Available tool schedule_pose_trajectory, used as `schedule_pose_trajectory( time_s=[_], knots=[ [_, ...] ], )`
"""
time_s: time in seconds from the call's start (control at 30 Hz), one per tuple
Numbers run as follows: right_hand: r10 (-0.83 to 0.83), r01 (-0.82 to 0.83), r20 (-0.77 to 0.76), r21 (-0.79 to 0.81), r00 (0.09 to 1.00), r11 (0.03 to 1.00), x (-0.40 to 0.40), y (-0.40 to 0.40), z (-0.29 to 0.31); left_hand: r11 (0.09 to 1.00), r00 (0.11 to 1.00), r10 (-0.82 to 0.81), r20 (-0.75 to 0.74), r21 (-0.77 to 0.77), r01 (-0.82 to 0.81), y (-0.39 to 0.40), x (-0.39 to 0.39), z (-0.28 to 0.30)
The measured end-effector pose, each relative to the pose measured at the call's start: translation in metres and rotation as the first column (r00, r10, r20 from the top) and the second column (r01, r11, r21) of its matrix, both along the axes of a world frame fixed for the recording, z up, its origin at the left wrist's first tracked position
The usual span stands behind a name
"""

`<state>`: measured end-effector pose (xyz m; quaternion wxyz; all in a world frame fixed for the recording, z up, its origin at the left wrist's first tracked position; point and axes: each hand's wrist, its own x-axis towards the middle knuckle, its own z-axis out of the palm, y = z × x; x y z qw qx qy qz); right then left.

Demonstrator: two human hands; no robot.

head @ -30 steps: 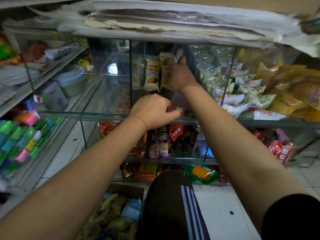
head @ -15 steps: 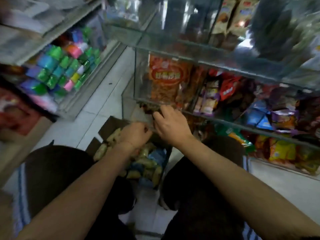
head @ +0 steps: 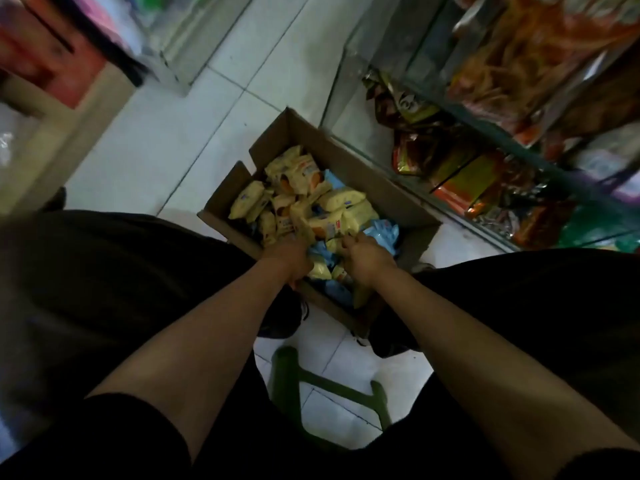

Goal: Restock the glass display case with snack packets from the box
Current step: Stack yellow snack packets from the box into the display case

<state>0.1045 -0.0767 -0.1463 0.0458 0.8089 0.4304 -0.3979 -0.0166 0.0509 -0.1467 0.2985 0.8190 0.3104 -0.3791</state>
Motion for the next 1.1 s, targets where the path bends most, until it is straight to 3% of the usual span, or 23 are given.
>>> schedule_pose_trajectory(
  time_s=[0.13,0.3,0.43,0.53,0.63,0.7,0.8,0.9,1.0,1.1],
  knots=[
    [-0.179,0.175,-0.070,-0.055,0.981,0.983,-0.004,0.006,-0.037,0.991,0.989,-0.063,-0.133,-0.123,0.046,0.005,0.010,-0.027],
    [-0.197,0.195,-0.079,-0.035,0.977,0.980,-0.003,0.001,-0.071,0.943,0.954,-0.261,-0.151,-0.251,0.218,-0.015,0.027,-0.055],
    [-0.191,0.190,-0.084,-0.022,0.978,0.982,0.001,0.000,-0.083,0.916,0.896,-0.391,-0.209,-0.186,0.356,-0.030,0.031,-0.064],
    [-0.261,0.257,-0.121,-0.049,0.958,0.965,0.005,-0.003,-0.088,0.920,0.895,-0.391,-0.216,-0.077,0.383,-0.036,0.026,-0.072],
    [-0.417,0.411,-0.187,-0.072,0.889,0.909,0.010,-0.005,-0.078,0.929,0.912,-0.369,-0.182,-0.041,0.368,-0.035,0.024,-0.071],
    [-0.523,0.506,-0.303,-0.139,0.797,0.851,0.017,-0.003,-0.062,0.938,0.922,-0.346,-0.174,-0.057,0.341,-0.032,0.026,-0.060],
    [-0.667,0.584,-0.464,-0.332,0.583,0.741,0.028,0.007,-0.026,0.978,0.970,-0.194,-0.150,-0.114,0.178,-0.022,0.021,-0.048],
    [-0.729,0.656,-0.576,-0.394,0.369,0.644,0.034,0.017,0.020,0.980,0.991,0.135,0.004,-0.149,-0.132,-0.009,0.015,-0.024],
    [-0.688,0.739,-0.697,-0.352,0.202,0.574,0.039,0.016,0.062,0.867,0.869,0.466,0.163,-0.280,-0.412,0.000,0.013,0.014],
    [-0.555,0.783,-0.830,-0.306,0.060,0.542,0.043,0.001,0.103,0.652,0.649,0.733,0.201,-0.481,-0.586,0.000,0.012,0.059]
  ],
)
